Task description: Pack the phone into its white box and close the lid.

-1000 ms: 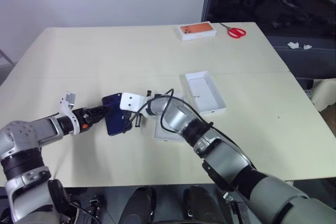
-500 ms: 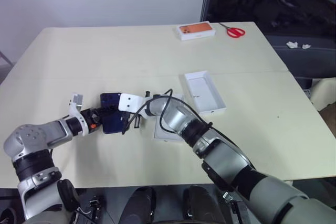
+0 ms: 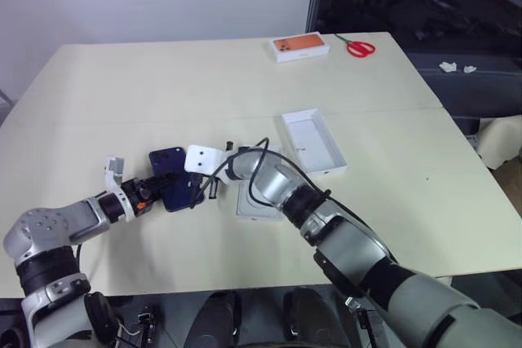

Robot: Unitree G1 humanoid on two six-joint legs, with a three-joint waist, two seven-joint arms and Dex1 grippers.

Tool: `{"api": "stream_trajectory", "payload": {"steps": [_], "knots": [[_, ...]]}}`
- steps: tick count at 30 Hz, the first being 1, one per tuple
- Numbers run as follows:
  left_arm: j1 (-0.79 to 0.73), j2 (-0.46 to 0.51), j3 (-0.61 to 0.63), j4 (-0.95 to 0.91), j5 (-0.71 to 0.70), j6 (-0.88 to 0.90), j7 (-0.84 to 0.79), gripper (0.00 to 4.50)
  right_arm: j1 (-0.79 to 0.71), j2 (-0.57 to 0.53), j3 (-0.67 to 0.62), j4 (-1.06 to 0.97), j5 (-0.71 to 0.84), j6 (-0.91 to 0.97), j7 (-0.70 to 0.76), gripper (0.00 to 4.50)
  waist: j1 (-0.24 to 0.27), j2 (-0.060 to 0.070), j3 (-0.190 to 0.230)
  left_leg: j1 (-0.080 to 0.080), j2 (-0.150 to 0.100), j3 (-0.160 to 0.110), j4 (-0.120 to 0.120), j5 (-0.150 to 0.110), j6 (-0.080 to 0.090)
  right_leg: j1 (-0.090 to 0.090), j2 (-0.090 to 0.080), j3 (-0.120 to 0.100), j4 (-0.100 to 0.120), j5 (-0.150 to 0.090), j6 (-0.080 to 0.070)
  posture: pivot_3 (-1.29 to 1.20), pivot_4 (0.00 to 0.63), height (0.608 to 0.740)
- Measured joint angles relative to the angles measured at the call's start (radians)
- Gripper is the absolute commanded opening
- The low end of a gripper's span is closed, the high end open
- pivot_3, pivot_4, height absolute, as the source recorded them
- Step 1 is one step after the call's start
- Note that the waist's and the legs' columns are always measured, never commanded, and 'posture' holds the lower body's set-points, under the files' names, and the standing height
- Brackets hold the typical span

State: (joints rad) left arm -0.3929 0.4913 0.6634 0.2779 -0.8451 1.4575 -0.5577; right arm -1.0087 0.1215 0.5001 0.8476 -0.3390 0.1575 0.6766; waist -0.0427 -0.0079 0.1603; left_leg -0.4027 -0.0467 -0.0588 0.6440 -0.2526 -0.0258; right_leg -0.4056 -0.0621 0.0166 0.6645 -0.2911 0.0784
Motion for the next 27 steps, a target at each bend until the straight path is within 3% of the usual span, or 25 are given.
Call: {"api": "stream_trajectory", "payload": {"steps": [4,14,23,27], "knots": [[0.005,-0.003,0.002,0.02,-0.009,-0.01,0.007,0.39,0.0,-0.003,0.0,0.0,0.0,-0.002,0.0,0.0,0.001,0.0,0.0,0.0,0.0,0.0,0.0,0.0,0.0,0.0,0.0,0.0,0.0,0.0,0.0,0.0,0.15,0.74],[0.02,-0.02,0.027,0.018,-0.063,-0.004,-0.001,0.39,0.0,-0.016,-0.008,-0.004,0.008,-0.002,0.006,0.0,-0.001,0.0,0.0,0.0,0.0,0.0,-0.001,-0.001,0.001,0.0,0.0,0.0,0.0,0.0,0.0,0.0,0.15,0.74],[0.033,-0.023,0.078,0.042,-0.117,0.017,-0.001,0.39,-0.002,-0.031,-0.293,-0.219,0.327,0.205,0.153,0.0,-0.001,0.0,0.0,-0.003,0.0,0.0,-0.001,-0.001,0.002,0.0,0.0,0.0,0.0,0.0,0.0,0.0,0.15,0.74],[0.023,-0.023,0.099,0.073,-0.134,0.025,0.0,0.32,0.001,-0.053,-0.401,-0.331,0.472,0.334,0.18,1.36,0.0,0.0,0.0,-0.004,0.0,0.0,-0.001,-0.001,0.002,-0.001,0.0,0.0,0.0,0.0,0.0,0.0,0.15,0.74]]}}
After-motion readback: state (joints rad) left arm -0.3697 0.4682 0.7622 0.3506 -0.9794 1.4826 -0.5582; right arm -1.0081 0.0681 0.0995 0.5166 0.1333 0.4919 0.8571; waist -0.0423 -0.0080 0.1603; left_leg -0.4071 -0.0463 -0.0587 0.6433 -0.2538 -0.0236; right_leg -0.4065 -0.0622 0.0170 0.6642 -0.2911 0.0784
